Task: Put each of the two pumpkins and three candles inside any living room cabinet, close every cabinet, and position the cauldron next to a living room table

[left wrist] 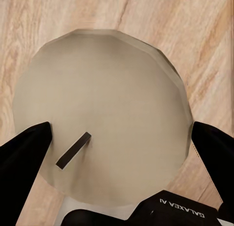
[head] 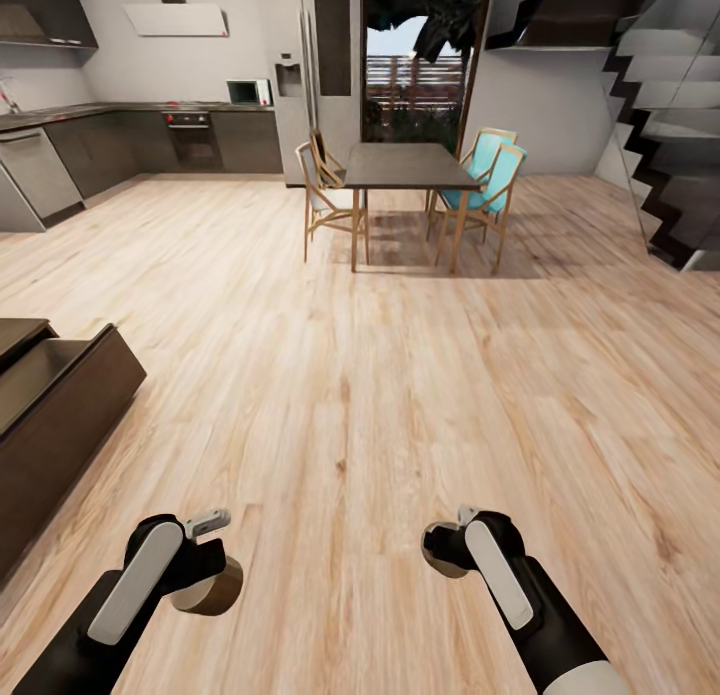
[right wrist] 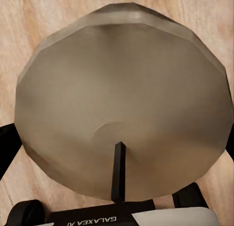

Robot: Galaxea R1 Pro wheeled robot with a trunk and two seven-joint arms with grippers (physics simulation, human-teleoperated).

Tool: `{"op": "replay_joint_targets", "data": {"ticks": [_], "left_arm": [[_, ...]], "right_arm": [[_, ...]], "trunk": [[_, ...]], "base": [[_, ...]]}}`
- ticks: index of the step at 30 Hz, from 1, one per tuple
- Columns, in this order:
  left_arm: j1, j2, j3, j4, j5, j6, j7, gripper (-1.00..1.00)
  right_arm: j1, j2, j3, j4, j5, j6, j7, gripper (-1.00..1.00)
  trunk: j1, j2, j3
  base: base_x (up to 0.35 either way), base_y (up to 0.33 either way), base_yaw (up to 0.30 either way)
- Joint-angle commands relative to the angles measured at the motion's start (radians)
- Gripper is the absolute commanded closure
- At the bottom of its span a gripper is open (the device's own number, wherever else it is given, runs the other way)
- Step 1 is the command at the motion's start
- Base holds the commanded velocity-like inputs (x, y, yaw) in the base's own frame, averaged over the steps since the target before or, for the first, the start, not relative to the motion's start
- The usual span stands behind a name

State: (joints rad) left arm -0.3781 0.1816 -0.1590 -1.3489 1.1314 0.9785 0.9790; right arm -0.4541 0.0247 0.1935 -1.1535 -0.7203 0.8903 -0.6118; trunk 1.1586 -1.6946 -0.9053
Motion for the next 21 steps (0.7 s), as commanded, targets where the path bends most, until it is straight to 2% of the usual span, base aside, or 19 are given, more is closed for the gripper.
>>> {"op": "replay_joint_targets", "data": {"ticks": [1,7,12,16,21], "left_arm": [[-0.001,0.001,-0.002,-0.001,0.008,0.002,0.010,1.00],[-0.001,0.000,-0.003,-0.001,0.009,0.002,0.010,1.00],[-0.001,-0.021,-0.005,-0.001,0.006,0.002,0.010,1.00],[-0.001,-0.026,-0.004,-0.001,-0.017,0.002,0.010,1.00],[-0.001,-0.027,-0.004,-0.001,-0.022,0.002,0.010,1.00]], "right_arm": [[0.000,0.000,0.001,-0.001,-0.011,0.000,-0.011,1.00],[-0.001,0.001,-0.001,0.000,-0.011,-0.003,-0.011,1.00],[-0.001,0.003,0.001,-0.001,-0.011,-0.004,-0.011,1.00],[0.000,0.003,0.000,0.000,-0.011,-0.004,-0.011,1.00],[-0.001,0.003,0.001,0.000,-0.011,-0.005,-0.011,1.00]], "trunk": [[0.001,0.000,-0.001],[0.001,0.000,-0.001],[0.001,0.000,0.004],[0.001,0.000,0.010],[0.001,0.000,0.018]], "base": [[0.324,0.000,0.000],[0.323,0.000,0.000],[0.323,0.000,0.000],[0.324,0.000,0.000],[0.324,0.000,0.000]]}}
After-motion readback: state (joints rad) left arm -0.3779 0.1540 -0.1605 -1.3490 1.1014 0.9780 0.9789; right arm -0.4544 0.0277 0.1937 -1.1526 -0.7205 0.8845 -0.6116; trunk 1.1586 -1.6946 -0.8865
